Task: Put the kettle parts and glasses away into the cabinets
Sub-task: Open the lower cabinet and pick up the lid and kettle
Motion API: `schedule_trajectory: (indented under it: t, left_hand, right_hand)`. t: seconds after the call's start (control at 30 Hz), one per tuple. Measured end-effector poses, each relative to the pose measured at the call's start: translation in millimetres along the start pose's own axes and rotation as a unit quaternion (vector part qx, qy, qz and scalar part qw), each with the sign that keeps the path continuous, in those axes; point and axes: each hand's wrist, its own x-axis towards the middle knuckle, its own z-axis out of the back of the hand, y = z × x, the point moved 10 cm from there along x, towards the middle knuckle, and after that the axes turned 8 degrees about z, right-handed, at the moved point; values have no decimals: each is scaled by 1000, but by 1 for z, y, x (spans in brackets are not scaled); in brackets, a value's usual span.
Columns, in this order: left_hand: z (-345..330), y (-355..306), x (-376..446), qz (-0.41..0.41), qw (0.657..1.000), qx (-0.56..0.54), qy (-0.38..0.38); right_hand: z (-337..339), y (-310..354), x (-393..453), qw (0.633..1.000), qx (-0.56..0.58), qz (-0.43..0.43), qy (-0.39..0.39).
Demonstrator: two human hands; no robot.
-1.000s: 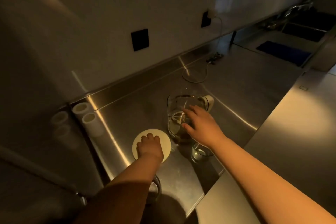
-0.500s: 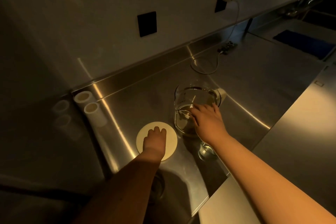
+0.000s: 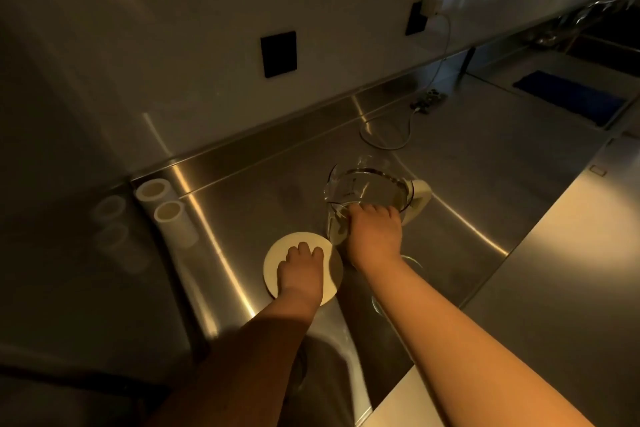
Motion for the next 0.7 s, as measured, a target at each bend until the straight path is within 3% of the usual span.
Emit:
schedule_trajectory:
  t: [0.2, 0.4, 0.7]
  left_hand:
    - [4, 1, 2, 10, 1000, -6, 2]
    - [3, 2, 4, 14, 1000, -3, 8]
    - [8, 0, 3, 12, 1000, -12, 5]
  right_hand:
    - [8, -5, 6, 984, 110, 136, -15]
    - [9, -37, 2, 979, 34, 197, 28]
    - [0, -25, 28, 997, -48, 55, 22]
